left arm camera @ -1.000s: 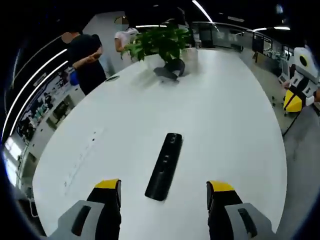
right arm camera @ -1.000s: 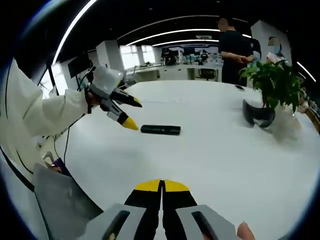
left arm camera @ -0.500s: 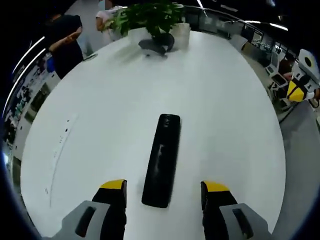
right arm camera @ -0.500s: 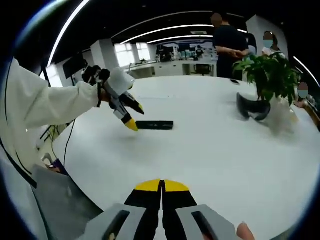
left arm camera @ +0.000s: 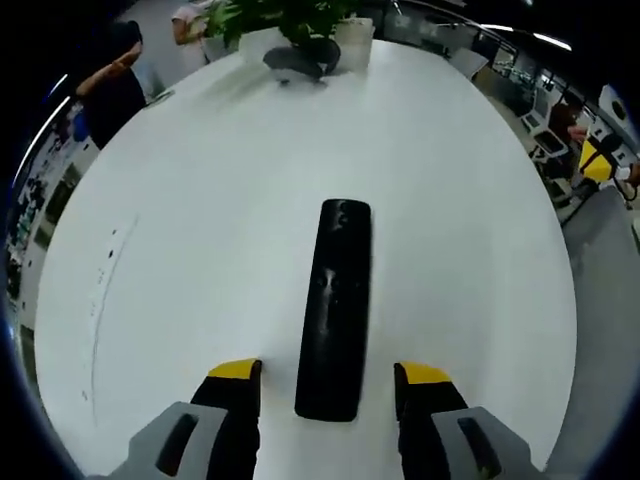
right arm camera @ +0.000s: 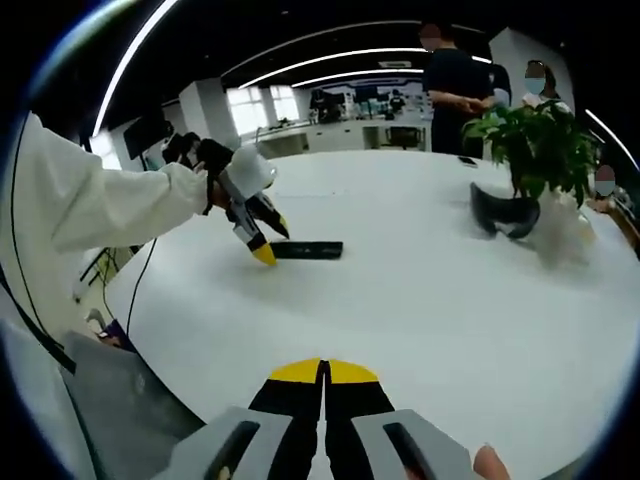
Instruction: Press the specified remote control buttons in sequence, fully releasing each button before pressing the next.
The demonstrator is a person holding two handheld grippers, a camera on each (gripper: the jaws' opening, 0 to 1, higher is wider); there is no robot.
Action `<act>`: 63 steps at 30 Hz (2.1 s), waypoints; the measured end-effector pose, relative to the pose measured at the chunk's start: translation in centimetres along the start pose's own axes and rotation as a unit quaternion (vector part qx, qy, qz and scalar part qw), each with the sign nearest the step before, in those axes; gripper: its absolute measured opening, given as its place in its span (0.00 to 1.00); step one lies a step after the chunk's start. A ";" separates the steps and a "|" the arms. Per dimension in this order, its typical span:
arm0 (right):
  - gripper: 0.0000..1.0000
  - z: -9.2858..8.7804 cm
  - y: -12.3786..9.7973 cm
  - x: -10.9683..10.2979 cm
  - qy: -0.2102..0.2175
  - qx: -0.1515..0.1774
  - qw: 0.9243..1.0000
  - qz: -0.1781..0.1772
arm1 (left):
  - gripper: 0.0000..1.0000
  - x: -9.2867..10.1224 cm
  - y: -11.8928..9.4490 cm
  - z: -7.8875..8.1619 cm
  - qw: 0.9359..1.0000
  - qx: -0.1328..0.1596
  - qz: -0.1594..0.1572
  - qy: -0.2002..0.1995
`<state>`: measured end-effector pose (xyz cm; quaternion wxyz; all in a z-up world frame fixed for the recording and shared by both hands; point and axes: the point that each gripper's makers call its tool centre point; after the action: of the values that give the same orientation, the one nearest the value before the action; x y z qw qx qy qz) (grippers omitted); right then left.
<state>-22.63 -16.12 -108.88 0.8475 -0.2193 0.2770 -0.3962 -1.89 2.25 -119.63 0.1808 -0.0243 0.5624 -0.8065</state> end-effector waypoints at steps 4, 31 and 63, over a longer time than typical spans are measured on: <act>0.00 0.2 0.3 -0.3 -0.003 -0.001 1.000 0.005 | 0.54 0.0 -0.1 -0.1 1.000 0.005 0.001 -0.001; 0.00 2.4 0.1 -3.5 -0.049 0.021 0.998 0.015 | 0.24 0.7 -0.5 -0.8 1.000 0.004 0.005 0.011; 0.00 4.7 -1.5 -6.9 -0.059 0.077 0.995 0.001 | 0.24 5.6 -1.8 -1.6 0.999 0.002 0.000 0.044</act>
<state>-24.07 -10.78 -102.40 0.8772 -0.1759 0.1949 -0.4021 -7.98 2.41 -119.52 0.1556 0.0113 0.5683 -0.8079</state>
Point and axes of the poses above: the point that each gripper's makers call its tool centre point, and the gripper's own axes: y roughly forward along the fingers, x roughly to its right, z roughly out of its top, and after that the axes turned 11 degrees about z, right-handed
